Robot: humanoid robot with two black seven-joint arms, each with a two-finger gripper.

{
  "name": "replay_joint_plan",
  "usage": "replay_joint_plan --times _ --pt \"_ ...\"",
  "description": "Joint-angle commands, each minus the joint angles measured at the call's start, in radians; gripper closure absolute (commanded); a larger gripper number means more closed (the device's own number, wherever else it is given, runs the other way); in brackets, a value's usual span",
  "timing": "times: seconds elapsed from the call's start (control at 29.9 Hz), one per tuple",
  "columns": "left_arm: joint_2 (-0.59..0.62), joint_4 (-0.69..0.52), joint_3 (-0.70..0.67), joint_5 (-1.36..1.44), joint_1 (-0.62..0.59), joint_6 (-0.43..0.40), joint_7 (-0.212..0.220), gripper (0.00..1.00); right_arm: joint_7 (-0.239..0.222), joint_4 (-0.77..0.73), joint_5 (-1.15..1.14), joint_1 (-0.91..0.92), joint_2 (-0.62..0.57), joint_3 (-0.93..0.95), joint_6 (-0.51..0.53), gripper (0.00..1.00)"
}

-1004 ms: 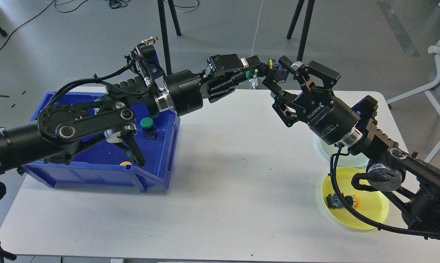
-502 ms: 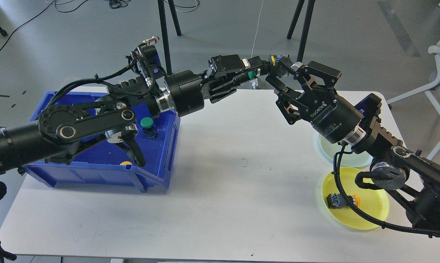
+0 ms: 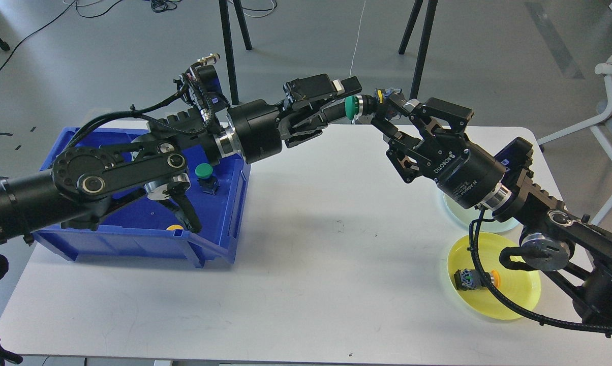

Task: Pass button and place on color plate

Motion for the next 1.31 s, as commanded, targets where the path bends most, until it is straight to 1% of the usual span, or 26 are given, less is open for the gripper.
replay_joint_plan --times 0.0,0.13,0.23,0.33,0.44,0.5,0.54,0.6,0.67,0.8,0.9,1.04,1.2,1.24,1.27 --pt "0.000 0.001 -0.012 -0.002 0.011 -0.001 -0.001 0.26 -0.001 -0.002 -0.006 -0.015 -0.008 0.008 -0.002 0.98" --pt "0.000 0.000 -0.012 -0.002 0.011 0.001 -0.001 0.26 -0.001 -0.014 0.007 -0.057 -0.039 0.063 -0.011 0.99" --pt "0.000 0.000 -0.014 -0.002 0.011 0.001 -0.001 0.25 -0.001 -0.045 0.011 -0.143 -0.033 0.167 -0.025 0.99" --pt "0.000 0.000 -0.014 -0.002 0.011 0.001 -0.001 0.25 -0.003 -0.106 0.036 -0.227 -0.024 0.232 -0.075 0.99" --pt "0.000 0.001 -0.012 -0.002 0.011 0.002 -0.001 0.25 -0.015 -0.212 0.106 -0.261 -0.022 0.224 -0.172 0.99" --pt "-0.002 0.001 -0.012 -0.002 0.011 0.002 -0.001 0.25 -0.041 -0.300 0.181 -0.269 -0.021 0.221 -0.238 0.99" --pt "-0.002 0.001 -0.012 -0.002 0.011 0.002 -0.001 0.25 -0.064 -0.352 0.230 -0.269 -0.016 0.217 -0.262 0.99" --pt "-0.003 0.003 -0.012 -0.002 0.011 0.002 -0.001 0.25 -0.124 -0.442 0.302 -0.258 0.014 0.201 -0.289 0.99" --pt "-0.008 0.003 -0.012 -0.002 0.011 0.004 -0.001 0.25 -0.170 -0.509 0.317 -0.237 0.038 0.186 -0.310 0.99" --pt "-0.010 0.003 -0.012 -0.002 0.011 0.004 -0.001 0.25 -0.212 -0.539 0.317 -0.209 0.042 0.111 -0.321 0.99" --pt "-0.010 0.003 -0.012 -0.003 0.009 0.005 -0.001 0.25 -0.219 -0.540 0.318 -0.172 0.048 0.041 -0.324 0.97" --pt "-0.010 0.003 -0.012 -0.003 0.011 0.005 -0.001 0.25 -0.224 -0.543 0.318 -0.150 0.070 0.017 -0.325 0.83" --pt "-0.010 0.003 -0.012 -0.003 0.011 0.005 -0.001 0.25 -0.224 -0.542 0.329 -0.150 0.081 0.028 -0.324 0.53" --pt "-0.010 0.003 -0.012 -0.002 0.011 0.007 -0.001 0.25 -0.224 -0.540 0.329 -0.152 0.081 0.030 -0.321 0.51" --pt "-0.010 0.003 -0.012 -0.003 0.011 0.007 -0.001 0.25 -0.224 -0.537 0.329 -0.154 0.081 0.030 -0.316 0.50"
